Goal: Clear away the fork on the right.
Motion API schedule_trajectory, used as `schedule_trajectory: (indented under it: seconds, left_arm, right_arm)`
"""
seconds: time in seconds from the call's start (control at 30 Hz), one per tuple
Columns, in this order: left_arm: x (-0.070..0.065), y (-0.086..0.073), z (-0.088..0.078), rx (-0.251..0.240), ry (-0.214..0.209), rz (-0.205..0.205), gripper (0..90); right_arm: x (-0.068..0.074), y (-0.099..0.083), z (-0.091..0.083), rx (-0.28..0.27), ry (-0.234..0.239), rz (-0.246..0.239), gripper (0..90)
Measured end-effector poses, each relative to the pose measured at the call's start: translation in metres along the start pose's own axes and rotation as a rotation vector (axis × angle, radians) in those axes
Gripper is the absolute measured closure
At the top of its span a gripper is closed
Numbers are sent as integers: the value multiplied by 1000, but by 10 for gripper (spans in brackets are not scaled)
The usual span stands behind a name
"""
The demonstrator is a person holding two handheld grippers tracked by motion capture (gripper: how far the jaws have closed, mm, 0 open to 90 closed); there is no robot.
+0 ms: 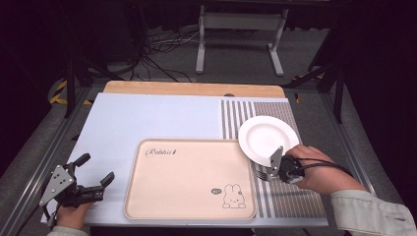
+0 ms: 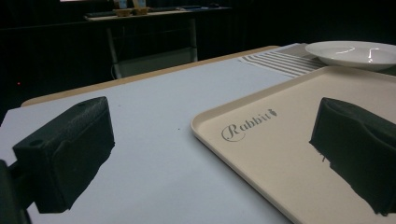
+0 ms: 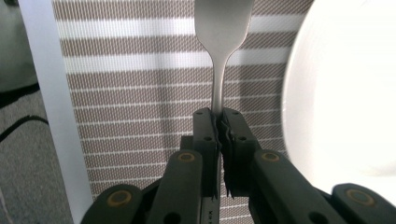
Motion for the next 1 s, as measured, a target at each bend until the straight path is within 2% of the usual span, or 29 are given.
schedule_trajectory:
  seconds: [0.17, 0.37, 0.53, 0.87, 1.0]
  left_arm:
    - [0, 0, 0, 0, -2, 2, 3]
    - [0, 0, 0, -2, -2, 1, 3]
    - [0, 1, 0, -1, -5, 1, 3]
    - [0, 1, 0, -5, -7, 2, 3]
    - [0, 1, -1, -4, -7, 3, 3]
  right_arm:
    - [-4, 12, -7, -36, -18, -2, 858]
    - [-7, 25, -11, -56, -30, -2, 858]
    - [-10, 41, -12, -87, -20, 6, 858]
    - [-16, 75, -14, -120, -24, -35, 858]
    - [-18, 87, -13, -133, -13, -23, 858]
Point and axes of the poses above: each handheld gripper's, and its own axes: z roughly forward along the jaws, y roughly out of its top, x roughly to its left, the point moved 5 cm from there along z, roughly forward along the jaws, and after that the axes turned 9 degrees about -x, right-handed, at the moved point
